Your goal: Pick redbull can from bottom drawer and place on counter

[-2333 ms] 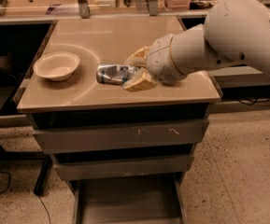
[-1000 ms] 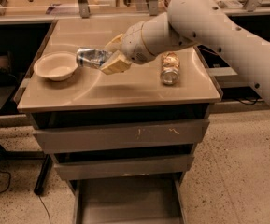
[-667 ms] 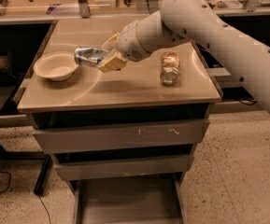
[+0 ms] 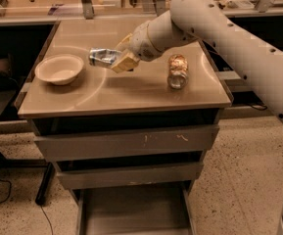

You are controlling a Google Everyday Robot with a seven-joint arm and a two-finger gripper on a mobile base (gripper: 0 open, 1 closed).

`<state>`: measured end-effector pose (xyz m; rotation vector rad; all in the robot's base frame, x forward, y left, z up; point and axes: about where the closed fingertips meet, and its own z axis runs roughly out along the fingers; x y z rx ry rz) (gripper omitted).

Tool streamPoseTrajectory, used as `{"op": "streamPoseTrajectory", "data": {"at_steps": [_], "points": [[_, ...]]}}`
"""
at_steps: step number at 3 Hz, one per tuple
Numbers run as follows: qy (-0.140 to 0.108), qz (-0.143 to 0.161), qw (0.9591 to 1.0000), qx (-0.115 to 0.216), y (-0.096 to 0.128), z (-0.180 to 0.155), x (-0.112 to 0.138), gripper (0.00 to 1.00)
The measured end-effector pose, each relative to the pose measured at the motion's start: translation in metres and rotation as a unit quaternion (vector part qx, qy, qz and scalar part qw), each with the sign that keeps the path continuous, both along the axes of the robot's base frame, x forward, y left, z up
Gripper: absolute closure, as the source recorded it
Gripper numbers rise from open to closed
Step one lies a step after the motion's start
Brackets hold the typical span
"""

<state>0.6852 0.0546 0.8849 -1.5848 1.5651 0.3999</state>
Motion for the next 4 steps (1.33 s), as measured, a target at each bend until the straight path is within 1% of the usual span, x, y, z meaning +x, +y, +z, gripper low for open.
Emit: {"op": "streamPoseTrajectory", "data": {"at_steps": [1,2,3,4], "points": [[0.01,-0.004,0.9999,-0.011,-0.003,-0.014,0.01,1.0],[0.019,-0.001,0.9996,-0.02,-0.003,-0.03,0.015,1.0],[0.026,0.004,0.9992,-0.03,-0.003,-0.042,0.017,1.0],[0.027,0.008,0.9991,-0.033,-0.003,-0.047,0.017,1.0]]}}
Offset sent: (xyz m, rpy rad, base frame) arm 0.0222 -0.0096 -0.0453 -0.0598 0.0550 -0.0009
